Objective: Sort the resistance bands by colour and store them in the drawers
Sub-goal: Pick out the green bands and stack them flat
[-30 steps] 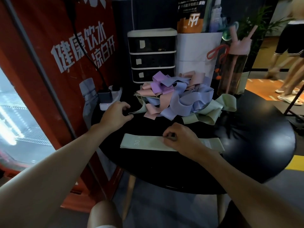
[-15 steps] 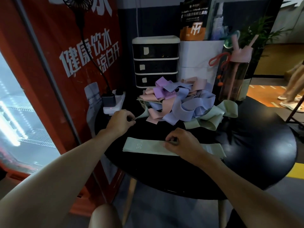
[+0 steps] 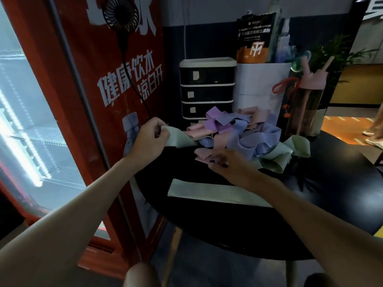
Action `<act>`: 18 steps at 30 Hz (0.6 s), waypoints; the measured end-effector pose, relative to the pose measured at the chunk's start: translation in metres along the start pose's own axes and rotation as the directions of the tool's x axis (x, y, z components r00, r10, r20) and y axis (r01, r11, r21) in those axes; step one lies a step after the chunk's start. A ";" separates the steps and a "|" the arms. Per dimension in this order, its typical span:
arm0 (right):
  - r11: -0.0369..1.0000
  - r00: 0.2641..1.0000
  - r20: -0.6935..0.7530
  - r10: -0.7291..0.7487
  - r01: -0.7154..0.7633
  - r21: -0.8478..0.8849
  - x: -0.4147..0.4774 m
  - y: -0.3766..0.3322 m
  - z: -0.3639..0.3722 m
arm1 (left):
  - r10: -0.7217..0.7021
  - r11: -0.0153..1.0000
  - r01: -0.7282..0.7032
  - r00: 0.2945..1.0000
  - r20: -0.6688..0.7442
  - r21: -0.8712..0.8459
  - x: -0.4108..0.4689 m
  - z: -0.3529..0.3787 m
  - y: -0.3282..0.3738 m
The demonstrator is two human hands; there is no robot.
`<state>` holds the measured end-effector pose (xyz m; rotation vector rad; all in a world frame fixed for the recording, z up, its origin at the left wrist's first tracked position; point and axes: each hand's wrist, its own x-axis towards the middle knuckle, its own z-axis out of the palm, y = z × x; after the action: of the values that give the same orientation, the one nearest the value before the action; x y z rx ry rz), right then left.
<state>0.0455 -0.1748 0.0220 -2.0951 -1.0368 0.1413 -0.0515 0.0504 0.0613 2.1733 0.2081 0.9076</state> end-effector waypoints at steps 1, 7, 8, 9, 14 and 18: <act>0.998 1.000 -0.031 0.006 -0.004 0.070 0.005 -0.010 -0.001 | 0.013 1.000 -0.013 1.000 0.001 -0.017 0.001 -0.005 0.007; 0.958 0.993 -0.101 -0.061 0.087 0.274 0.029 -0.052 -0.001 | 0.188 0.980 -0.180 0.977 0.098 -0.088 0.008 -0.030 0.045; 0.944 0.994 -0.085 -0.072 0.095 0.315 0.030 -0.058 0.001 | 0.208 0.974 -0.195 0.970 0.126 -0.112 0.009 -0.033 0.048; 0.937 0.994 -0.071 -0.078 0.097 0.337 0.031 -0.064 0.003 | 0.228 0.969 -0.210 0.963 0.145 -0.129 0.010 -0.036 0.051; 0.923 0.994 -0.078 -0.071 0.095 0.372 0.032 -0.072 0.009 | 0.305 0.951 -0.297 0.946 0.111 -0.086 0.010 -0.044 0.069; 0.919 0.993 -0.096 -0.067 0.099 0.381 0.025 -0.071 0.008 | 0.287 0.956 -0.281 0.955 0.069 -0.085 0.011 -0.047 0.075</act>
<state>0.0139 -0.1263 0.0705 -1.6845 -0.9593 0.1994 -0.0844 0.0301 0.1412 2.1997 -0.1810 0.9654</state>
